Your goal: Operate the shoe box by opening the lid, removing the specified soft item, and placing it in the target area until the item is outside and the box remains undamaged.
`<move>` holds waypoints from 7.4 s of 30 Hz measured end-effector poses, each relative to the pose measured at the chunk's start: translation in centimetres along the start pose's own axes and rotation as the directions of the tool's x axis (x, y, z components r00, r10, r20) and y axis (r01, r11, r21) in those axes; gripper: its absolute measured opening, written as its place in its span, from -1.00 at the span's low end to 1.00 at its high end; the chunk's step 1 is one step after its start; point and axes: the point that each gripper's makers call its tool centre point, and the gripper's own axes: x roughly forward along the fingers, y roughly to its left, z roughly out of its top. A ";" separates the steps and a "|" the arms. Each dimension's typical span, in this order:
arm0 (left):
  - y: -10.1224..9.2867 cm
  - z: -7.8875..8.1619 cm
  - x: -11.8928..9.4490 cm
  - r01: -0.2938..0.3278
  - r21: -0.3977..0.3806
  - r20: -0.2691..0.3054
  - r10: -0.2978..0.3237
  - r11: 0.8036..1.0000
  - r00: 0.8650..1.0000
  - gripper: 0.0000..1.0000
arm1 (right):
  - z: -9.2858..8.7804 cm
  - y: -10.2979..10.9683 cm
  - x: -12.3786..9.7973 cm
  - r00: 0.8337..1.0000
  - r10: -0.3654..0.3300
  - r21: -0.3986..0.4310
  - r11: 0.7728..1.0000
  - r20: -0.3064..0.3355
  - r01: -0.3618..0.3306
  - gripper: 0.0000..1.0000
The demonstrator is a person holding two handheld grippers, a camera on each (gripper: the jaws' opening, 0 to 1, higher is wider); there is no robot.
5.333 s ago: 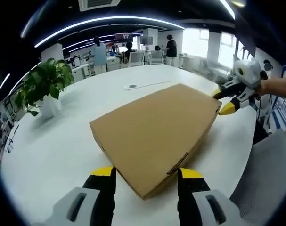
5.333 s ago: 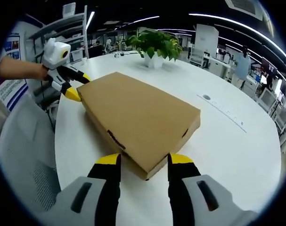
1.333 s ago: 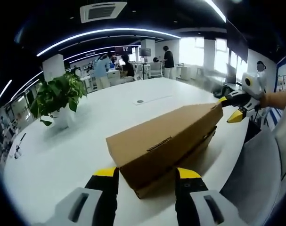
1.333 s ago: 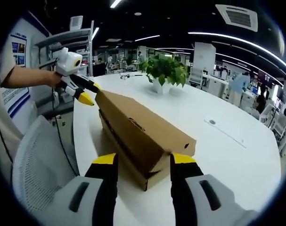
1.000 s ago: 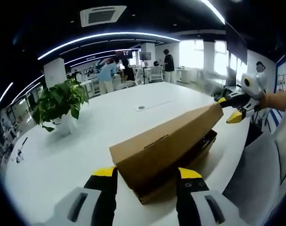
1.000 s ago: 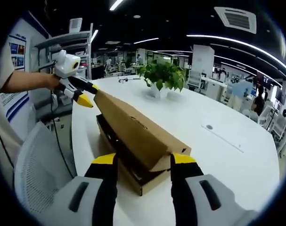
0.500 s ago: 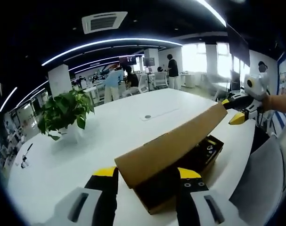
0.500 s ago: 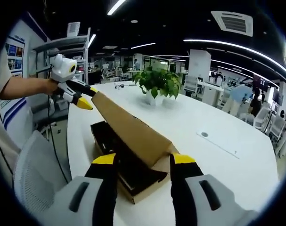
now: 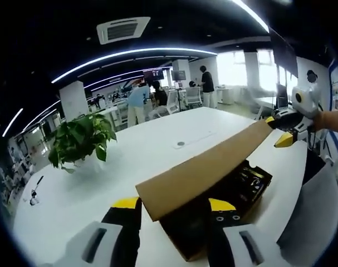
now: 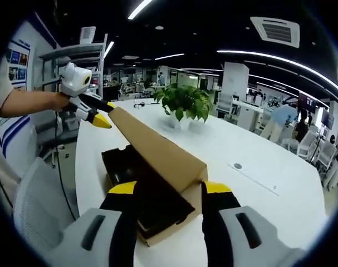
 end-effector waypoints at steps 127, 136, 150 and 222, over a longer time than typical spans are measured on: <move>7.5 -3.7 11.6 -0.129 -0.130 -0.137 0.111 0.983 0.984 -0.91 | -5.7 -11.1 8.6 0.954 -0.201 0.065 0.973 -0.224 0.221 -0.97; 7.7 -3.9 12.3 -0.130 -0.136 -0.145 0.110 0.982 0.983 -0.92 | -6.3 -11.7 9.2 0.950 -0.200 0.077 0.972 -0.238 0.224 -0.96; 7.6 -4.3 13.2 -0.132 -0.145 -0.167 0.107 0.981 0.980 -0.91 | -7.3 -12.2 9.9 0.943 -0.194 0.114 0.966 -0.270 0.232 -0.94; -4.0 -7.0 7.9 0.055 -0.199 -0.262 -0.108 0.978 0.959 -0.51 | -7.2 -5.7 4.7 0.958 -0.031 0.243 0.964 -0.286 0.104 -0.40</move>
